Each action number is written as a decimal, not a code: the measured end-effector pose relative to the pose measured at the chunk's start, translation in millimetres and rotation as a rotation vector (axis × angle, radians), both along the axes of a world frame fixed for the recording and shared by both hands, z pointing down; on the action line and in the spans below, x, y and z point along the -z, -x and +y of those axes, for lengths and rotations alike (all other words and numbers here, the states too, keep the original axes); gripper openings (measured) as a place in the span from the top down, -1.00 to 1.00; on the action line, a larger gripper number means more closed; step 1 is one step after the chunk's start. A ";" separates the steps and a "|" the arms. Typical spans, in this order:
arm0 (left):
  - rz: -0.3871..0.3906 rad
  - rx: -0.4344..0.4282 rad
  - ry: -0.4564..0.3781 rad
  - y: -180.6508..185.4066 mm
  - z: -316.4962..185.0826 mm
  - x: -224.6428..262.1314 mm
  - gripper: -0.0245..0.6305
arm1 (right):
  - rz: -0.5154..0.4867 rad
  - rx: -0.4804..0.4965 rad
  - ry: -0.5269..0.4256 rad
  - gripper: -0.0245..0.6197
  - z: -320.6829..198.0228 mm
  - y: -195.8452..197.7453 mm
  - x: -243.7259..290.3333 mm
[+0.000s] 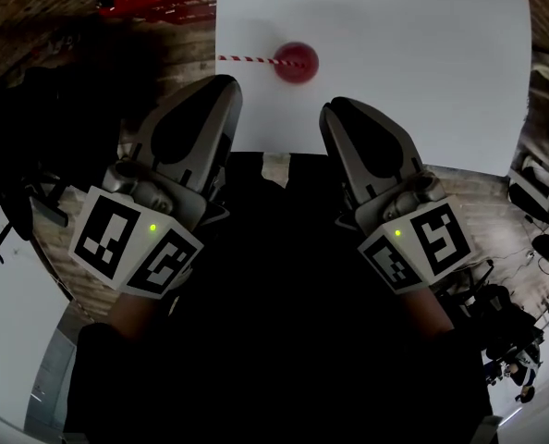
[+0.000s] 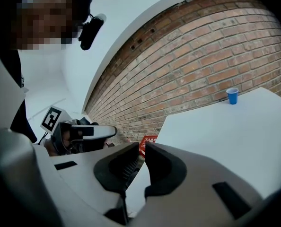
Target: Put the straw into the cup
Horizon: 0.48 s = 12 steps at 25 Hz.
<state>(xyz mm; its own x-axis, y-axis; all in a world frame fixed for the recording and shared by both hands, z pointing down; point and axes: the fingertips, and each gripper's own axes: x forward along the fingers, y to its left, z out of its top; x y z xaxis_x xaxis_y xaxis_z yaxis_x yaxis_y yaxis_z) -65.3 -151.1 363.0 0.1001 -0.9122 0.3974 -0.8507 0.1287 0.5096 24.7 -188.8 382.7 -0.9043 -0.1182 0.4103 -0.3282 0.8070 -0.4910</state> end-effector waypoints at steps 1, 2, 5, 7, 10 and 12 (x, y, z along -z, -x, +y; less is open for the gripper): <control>-0.002 0.002 -0.007 0.3 0.7 4.6 0.84 | -0.002 0.004 -0.010 0.73 0.1 0.4 3.0; -0.003 0.006 -0.014 1.1 1.0 9.1 0.84 | -0.005 0.008 -0.023 0.73 0.1 1.1 6.1; -0.009 0.015 -0.034 2.5 2.8 22.7 0.84 | -0.012 0.031 -0.058 0.73 2.1 3.4 15.3; -0.016 0.017 -0.047 1.2 5.3 31.4 0.84 | -0.021 0.053 -0.081 0.73 5.6 4.7 22.4; -0.035 0.012 -0.063 -1.6 8.1 41.0 0.84 | -0.053 0.075 -0.140 0.73 8.7 8.9 37.0; -0.057 0.005 -0.068 -3.7 9.5 44.7 0.84 | -0.071 0.078 -0.171 0.74 8.3 10.5 45.7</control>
